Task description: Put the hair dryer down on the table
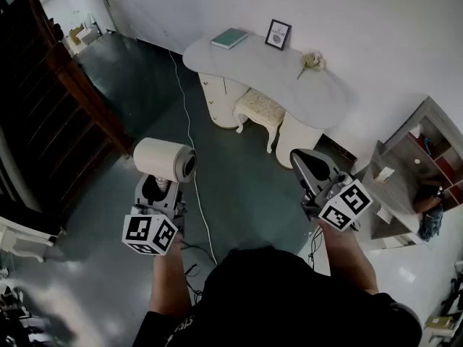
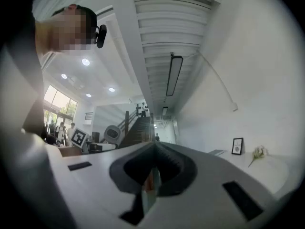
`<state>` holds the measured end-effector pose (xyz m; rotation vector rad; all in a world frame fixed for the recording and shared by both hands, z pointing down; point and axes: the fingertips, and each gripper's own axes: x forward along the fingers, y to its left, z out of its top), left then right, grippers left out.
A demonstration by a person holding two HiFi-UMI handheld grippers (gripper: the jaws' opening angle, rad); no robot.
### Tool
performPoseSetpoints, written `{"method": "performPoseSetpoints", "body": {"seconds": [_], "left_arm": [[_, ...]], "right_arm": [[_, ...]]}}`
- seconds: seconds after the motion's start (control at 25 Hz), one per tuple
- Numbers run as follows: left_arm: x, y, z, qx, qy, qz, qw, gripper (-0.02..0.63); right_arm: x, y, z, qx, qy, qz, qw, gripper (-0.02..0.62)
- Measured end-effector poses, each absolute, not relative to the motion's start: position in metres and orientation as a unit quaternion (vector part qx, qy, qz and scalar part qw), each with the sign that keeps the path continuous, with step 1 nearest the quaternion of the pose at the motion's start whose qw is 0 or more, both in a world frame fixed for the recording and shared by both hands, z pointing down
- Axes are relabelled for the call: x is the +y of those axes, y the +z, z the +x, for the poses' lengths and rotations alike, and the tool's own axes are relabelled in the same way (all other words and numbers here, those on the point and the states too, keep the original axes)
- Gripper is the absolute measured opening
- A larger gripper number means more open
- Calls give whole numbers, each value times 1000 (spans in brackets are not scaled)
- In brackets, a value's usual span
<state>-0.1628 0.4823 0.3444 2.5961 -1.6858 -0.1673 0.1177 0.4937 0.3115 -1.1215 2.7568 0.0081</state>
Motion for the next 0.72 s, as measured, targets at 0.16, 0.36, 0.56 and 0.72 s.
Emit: {"method": "performPoseSetpoints", "body": {"seconds": [0.16,0.36,0.56,0.72], "left_arm": [[484,355,-167,-543,-41,838,31,230],[480,358,-159,-541,-20,840,24,230],[475,362,-142,-541,-15,841,27,230],[470,359,-126,-542,-12,840,29,230]], "right_arm": [[499,319,112,922,-5,-380,76,3],[497,324,116,921,-11,-382,69,3],[493,330,127,925,-12,-375,64,3],[487,334,146,926,-24,-371,65,5]]}}
